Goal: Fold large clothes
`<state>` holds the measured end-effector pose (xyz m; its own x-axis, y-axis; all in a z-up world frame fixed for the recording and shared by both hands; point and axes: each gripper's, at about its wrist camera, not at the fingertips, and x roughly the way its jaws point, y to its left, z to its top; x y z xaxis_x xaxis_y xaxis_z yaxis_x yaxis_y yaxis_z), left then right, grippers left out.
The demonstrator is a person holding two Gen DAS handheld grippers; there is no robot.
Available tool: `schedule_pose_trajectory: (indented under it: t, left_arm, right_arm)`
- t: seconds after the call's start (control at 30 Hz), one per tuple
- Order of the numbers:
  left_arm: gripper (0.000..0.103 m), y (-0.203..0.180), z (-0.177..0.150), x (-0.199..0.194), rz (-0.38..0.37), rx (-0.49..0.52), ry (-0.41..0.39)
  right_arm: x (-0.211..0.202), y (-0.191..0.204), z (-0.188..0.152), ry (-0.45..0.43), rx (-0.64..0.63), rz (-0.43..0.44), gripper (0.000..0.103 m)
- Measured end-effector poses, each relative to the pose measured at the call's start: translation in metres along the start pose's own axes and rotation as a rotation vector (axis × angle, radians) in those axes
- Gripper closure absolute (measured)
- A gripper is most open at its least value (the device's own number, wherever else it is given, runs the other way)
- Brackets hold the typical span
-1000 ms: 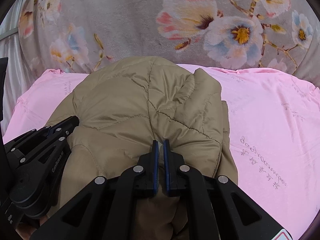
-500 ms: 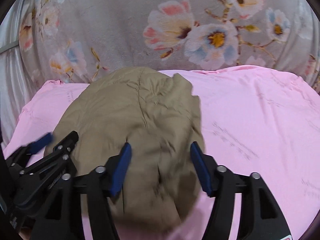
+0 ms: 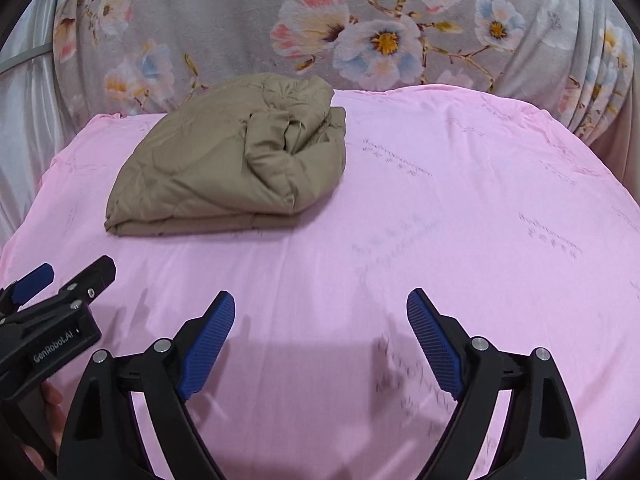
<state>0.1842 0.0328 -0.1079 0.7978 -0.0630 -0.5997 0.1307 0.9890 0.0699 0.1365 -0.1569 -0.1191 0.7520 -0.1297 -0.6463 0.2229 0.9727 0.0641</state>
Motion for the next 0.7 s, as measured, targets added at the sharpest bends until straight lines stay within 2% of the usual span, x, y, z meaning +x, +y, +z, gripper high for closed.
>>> schedule_pose_trajectory:
  t: [0.2, 0.43, 0.53, 0.7]
  left_arm:
    - [0.005, -0.011, -0.018, -0.018, 0.055, 0.056, 0.0]
    - [0.005, -0.005, -0.021, -0.019, 0.071, 0.028, 0.012]
    - [0.005, -0.006, -0.021, -0.016, 0.078, 0.03, 0.015]
    - [0.005, -0.005, -0.021, -0.014, 0.081, 0.026, 0.022]
  right_arm:
    - [-0.014, 0.006, -0.017, -0.011, -0.011, 0.003, 0.017]
    - [-0.019, 0.005, -0.02, -0.023, -0.007, 0.034, 0.017]
    - [-0.013, 0.01, -0.02, 0.003, -0.02, -0.018, 0.016]
    - [-0.015, 0.012, -0.021, -0.012, -0.04, 0.0, 0.016]
